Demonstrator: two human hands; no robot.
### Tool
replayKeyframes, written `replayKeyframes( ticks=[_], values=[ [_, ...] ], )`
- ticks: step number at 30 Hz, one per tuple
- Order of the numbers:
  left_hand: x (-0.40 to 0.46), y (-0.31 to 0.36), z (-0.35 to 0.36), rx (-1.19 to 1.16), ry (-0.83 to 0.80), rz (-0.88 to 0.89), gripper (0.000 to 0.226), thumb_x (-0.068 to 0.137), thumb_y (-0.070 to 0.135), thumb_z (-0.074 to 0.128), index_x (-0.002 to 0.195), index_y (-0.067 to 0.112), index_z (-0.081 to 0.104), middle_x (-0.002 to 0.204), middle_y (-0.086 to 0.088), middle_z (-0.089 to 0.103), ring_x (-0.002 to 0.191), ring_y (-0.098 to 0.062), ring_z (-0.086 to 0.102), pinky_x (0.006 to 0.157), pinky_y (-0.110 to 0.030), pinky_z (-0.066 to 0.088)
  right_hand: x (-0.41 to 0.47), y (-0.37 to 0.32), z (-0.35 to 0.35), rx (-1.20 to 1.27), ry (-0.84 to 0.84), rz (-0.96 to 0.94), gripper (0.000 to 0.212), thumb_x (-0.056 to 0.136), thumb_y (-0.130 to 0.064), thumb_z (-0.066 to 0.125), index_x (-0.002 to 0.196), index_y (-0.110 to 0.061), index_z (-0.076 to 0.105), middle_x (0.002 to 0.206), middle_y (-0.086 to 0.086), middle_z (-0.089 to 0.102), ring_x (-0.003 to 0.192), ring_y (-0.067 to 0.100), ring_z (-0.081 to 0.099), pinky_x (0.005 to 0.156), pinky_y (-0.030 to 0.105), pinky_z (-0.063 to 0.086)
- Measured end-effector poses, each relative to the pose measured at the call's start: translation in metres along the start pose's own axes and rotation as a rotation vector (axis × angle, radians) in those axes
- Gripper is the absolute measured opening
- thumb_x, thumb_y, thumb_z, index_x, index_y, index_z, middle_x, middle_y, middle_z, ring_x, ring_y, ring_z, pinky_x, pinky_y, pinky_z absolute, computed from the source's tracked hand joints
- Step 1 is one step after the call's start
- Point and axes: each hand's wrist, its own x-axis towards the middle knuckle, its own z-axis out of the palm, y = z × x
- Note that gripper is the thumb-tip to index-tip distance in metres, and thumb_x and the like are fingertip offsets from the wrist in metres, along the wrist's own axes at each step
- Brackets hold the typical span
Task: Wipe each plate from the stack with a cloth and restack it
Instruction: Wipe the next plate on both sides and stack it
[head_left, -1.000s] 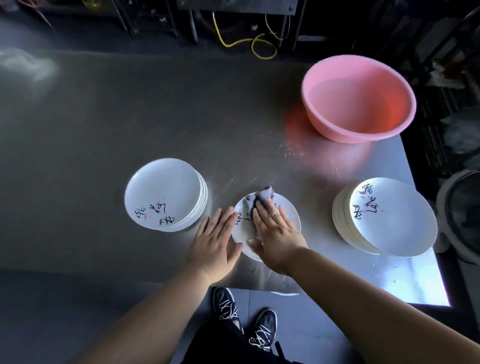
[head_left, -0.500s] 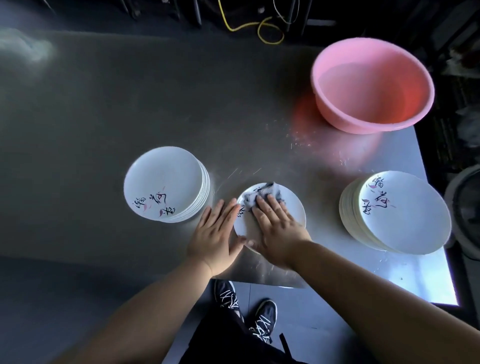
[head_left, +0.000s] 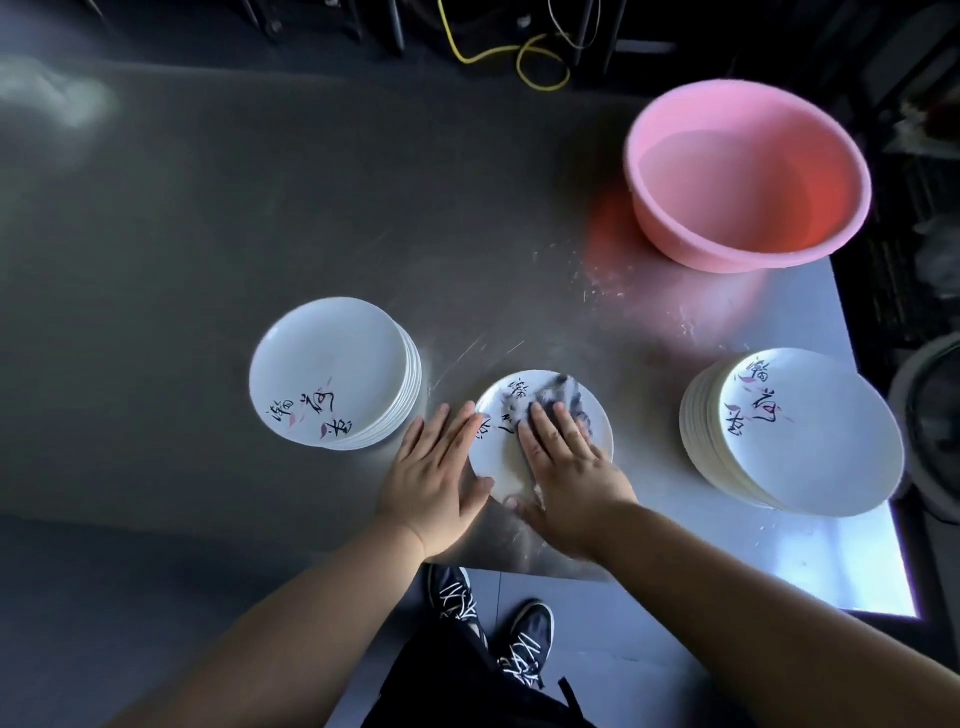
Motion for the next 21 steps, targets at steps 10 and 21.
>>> replayKeyframes(
  ticks=[10,21],
  values=[
    [0.0,0.001,-0.001,-0.004,0.009,0.005,0.074,0.101,0.053,0.047,0.164,0.019,0.03,0.172,0.003,0.026,0.159,-0.027,0.022,0.128,-0.051,0.019,0.002,0.012,0.0,-0.074,-0.024,0.061,0.107,0.085,-0.082,0.003,0.167,-0.015,-0.007,0.173,0.008,-0.019,0.159,0.03,-0.022,0.13,0.049,-0.012],
    [0.001,0.0,-0.001,-0.006,-0.002,-0.003,0.074,0.1,0.051,0.048,0.164,0.018,0.031,0.171,0.002,0.027,0.158,-0.028,0.025,0.128,-0.053,0.021,-0.014,0.017,0.002,-0.062,0.008,0.043,0.109,0.082,-0.081,0.004,0.168,-0.014,0.001,0.175,0.008,-0.008,0.161,0.03,-0.014,0.127,0.049,-0.015]
  ],
)
